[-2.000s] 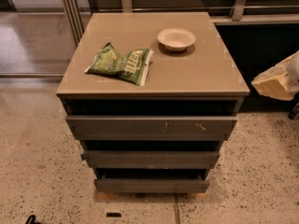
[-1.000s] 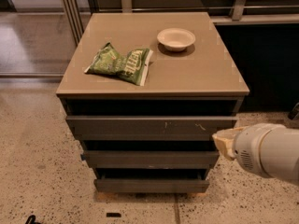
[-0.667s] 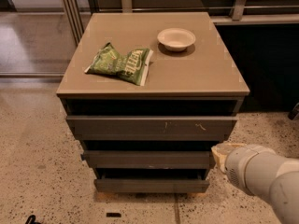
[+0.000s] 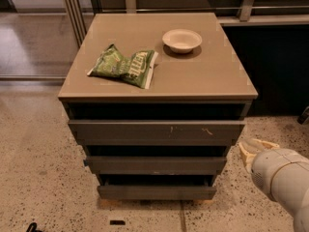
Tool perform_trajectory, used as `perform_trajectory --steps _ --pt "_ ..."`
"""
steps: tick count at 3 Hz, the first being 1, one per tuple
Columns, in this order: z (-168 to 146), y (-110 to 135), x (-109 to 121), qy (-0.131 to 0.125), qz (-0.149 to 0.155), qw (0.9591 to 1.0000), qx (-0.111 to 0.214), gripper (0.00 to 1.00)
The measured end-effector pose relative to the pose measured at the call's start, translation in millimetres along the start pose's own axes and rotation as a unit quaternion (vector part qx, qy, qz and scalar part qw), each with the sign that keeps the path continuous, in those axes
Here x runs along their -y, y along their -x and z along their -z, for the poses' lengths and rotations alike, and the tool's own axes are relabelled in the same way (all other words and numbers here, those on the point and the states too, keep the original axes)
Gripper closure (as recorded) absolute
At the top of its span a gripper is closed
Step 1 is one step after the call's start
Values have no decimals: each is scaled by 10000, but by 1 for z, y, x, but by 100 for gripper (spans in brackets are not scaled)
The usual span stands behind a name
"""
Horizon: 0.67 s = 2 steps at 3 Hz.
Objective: Open top drawer
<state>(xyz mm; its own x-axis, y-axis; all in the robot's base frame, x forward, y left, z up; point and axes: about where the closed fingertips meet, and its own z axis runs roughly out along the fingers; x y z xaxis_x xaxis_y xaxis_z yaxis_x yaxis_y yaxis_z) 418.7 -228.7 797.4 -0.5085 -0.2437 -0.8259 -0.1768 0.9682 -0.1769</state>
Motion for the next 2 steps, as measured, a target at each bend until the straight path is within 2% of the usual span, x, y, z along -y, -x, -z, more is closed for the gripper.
perform_trajectory --steps 1,2 --pt "-13 -4 -9 141 -337 9993 91 100" --pt "-45 3 -31 512 -561 9968 254 100"
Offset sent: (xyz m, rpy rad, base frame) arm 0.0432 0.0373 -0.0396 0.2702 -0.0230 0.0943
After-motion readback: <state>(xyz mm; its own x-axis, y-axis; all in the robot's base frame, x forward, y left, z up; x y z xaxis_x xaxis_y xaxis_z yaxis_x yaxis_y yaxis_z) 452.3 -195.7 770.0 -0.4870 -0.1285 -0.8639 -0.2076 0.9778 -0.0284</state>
